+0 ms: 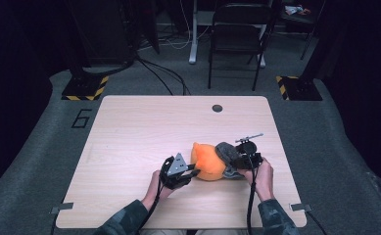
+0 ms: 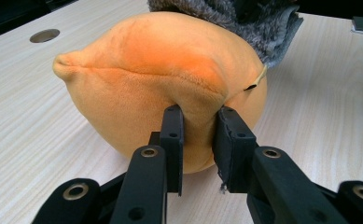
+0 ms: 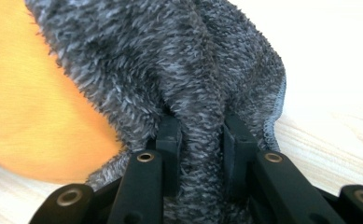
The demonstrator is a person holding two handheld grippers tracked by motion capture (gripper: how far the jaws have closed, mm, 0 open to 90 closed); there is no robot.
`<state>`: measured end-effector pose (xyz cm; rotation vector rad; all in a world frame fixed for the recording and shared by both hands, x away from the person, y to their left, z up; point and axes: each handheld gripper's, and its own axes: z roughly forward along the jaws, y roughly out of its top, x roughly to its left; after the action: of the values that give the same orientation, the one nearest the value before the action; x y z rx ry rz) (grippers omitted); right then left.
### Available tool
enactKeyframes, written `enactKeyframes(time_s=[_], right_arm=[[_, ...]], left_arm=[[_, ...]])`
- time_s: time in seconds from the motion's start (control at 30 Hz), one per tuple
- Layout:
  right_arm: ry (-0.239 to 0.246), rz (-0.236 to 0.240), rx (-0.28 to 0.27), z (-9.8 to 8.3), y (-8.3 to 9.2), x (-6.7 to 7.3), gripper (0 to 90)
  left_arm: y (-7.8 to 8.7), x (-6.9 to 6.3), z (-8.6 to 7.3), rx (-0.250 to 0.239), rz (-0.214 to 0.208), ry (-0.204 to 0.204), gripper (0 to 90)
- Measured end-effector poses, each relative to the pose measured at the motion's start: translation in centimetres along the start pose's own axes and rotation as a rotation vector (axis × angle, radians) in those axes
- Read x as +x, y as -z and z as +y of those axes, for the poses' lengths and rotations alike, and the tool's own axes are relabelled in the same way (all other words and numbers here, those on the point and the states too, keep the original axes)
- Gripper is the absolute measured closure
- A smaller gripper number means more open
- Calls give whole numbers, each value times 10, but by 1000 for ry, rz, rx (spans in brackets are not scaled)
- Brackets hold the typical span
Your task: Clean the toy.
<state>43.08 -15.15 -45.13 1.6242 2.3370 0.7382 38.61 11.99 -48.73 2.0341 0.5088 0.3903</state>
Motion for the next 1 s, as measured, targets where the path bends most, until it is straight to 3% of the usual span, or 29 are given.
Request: enactKeyframes(time_s=[0.3,0.43,0.53,0.63,0.7,0.77,0.87,0.93,1.0], right_arm=[[-14,-67,80,-7,-24,-12,718],[-16,-82,87,-7,-23,-14,718],[-9,-106,52,-3,-11,-13,720],[-5,-107,-36,2,11,-9,720],[7,-70,-103,6,27,-1,720],[43,-11,-156,10,37,11,719],[130,32,-143,13,34,32,719],[188,0,-109,13,22,43,722],[212,-24,-96,12,13,47,724]], left_arm=[[1,2,-1,4,-2,8,740],[1,2,-1,-1,-2,10,740],[1,3,-1,-2,-6,19,739],[1,3,-2,-9,-1,20,739],[1,3,-2,-5,-9,19,739],[1,3,-2,-6,-9,18,739],[1,4,-2,-3,-11,16,738],[0,4,-2,4,-7,11,733],[0,4,-3,6,-3,20,712]])
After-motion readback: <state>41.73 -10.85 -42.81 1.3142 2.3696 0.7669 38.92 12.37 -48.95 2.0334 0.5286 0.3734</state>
